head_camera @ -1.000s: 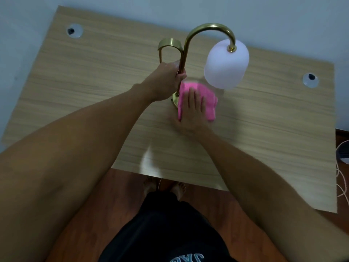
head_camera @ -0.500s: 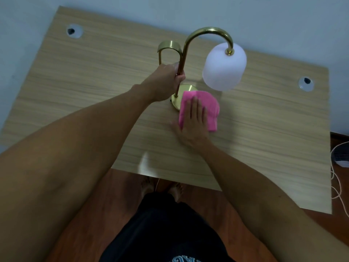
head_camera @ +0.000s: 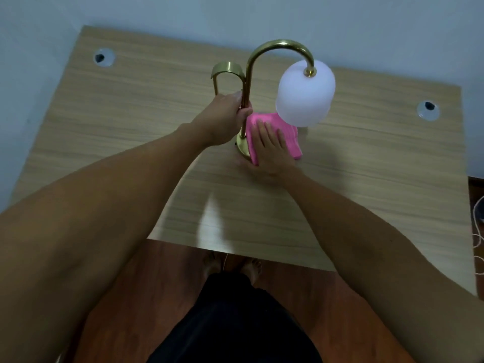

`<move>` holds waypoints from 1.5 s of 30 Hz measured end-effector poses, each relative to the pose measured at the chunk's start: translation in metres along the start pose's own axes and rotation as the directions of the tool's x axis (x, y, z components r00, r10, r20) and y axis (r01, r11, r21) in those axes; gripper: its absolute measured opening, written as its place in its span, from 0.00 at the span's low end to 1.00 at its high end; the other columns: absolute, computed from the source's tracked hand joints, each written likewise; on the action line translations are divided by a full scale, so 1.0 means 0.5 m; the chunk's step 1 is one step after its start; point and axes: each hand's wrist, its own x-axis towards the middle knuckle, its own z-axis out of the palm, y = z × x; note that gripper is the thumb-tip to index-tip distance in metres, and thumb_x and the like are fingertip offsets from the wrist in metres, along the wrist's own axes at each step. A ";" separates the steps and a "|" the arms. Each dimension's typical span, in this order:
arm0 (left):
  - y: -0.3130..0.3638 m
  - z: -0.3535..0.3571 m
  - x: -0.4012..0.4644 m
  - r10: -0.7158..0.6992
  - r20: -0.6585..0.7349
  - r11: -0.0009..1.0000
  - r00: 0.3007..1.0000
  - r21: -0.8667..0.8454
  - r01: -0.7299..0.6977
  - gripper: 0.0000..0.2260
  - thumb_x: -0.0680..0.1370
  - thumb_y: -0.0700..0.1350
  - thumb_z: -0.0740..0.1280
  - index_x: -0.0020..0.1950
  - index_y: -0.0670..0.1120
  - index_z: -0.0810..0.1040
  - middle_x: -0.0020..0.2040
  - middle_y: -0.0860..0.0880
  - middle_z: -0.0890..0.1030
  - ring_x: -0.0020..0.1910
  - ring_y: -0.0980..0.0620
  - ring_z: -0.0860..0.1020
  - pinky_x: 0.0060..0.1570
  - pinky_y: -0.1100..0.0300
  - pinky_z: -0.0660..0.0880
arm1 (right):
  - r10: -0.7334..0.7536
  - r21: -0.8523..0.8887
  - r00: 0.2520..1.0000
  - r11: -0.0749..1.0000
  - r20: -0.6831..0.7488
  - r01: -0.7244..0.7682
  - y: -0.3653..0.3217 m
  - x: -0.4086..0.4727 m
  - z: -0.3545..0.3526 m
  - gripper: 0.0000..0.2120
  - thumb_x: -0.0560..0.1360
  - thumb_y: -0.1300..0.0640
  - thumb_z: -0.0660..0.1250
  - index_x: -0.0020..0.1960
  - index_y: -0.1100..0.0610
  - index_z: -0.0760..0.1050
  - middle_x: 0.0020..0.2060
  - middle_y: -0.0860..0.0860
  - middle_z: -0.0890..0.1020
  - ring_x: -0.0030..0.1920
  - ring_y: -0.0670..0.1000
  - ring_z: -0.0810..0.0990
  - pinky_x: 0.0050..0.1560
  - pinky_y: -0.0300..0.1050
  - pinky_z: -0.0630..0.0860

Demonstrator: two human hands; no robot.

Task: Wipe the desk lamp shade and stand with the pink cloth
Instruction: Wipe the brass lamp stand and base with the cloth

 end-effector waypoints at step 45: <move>-0.014 0.003 0.009 0.063 -0.006 0.997 0.998 -0.041 -0.063 0.08 0.84 0.41 0.62 0.53 0.37 0.77 0.44 0.43 0.81 0.44 0.43 0.81 0.46 0.49 0.77 | 0.102 -0.102 0.992 0.990 0.074 -0.094 -0.012 0.043 -0.038 0.62 0.71 0.19 0.49 0.85 0.65 0.42 0.84 0.64 0.46 0.85 0.64 0.46 0.84 0.65 0.47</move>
